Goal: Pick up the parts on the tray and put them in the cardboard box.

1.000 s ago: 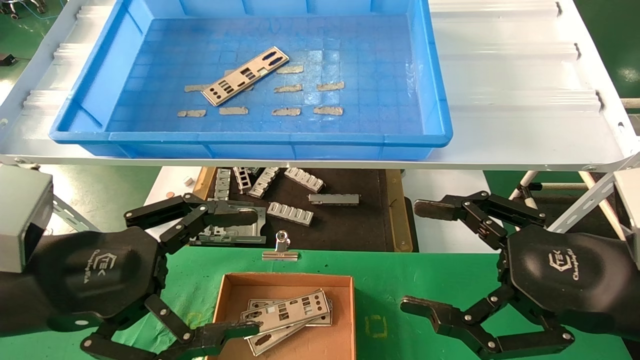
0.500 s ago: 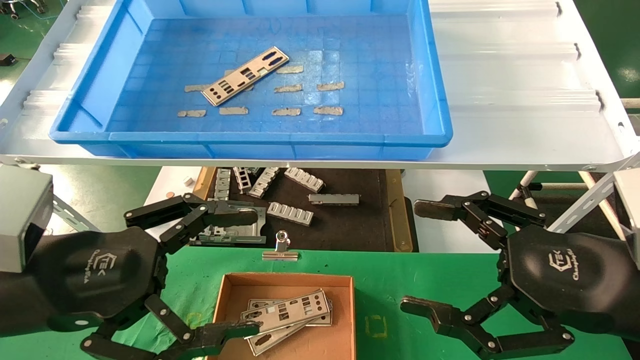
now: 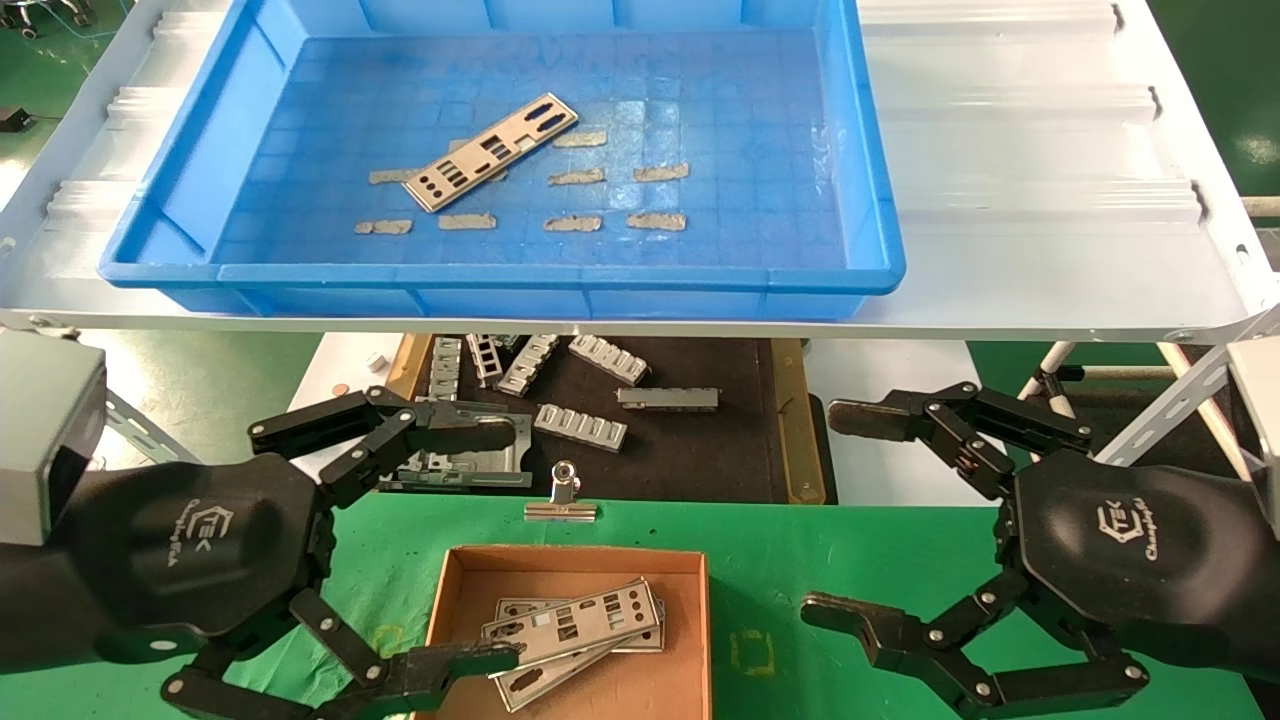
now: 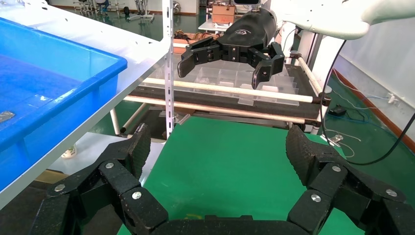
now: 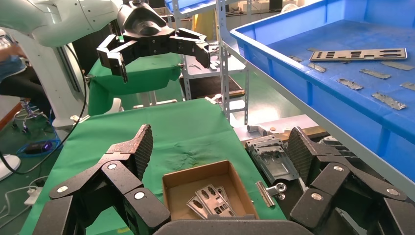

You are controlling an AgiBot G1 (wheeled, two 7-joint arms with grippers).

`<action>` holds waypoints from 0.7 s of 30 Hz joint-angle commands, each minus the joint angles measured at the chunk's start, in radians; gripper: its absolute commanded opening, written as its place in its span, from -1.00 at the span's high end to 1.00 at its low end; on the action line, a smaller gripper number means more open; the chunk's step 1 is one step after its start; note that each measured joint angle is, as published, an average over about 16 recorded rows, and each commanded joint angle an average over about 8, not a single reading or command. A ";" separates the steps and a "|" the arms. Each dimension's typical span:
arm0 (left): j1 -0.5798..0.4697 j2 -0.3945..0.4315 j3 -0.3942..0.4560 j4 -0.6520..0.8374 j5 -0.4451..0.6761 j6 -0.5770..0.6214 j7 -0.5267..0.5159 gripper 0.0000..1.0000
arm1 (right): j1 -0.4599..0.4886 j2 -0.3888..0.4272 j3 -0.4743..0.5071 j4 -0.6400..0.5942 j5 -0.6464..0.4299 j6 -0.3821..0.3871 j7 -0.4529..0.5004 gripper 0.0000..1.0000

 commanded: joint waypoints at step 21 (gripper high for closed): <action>0.000 0.000 0.000 0.000 0.000 0.000 0.000 -1.00 | 0.000 0.000 0.000 0.000 0.000 0.000 0.000 -1.00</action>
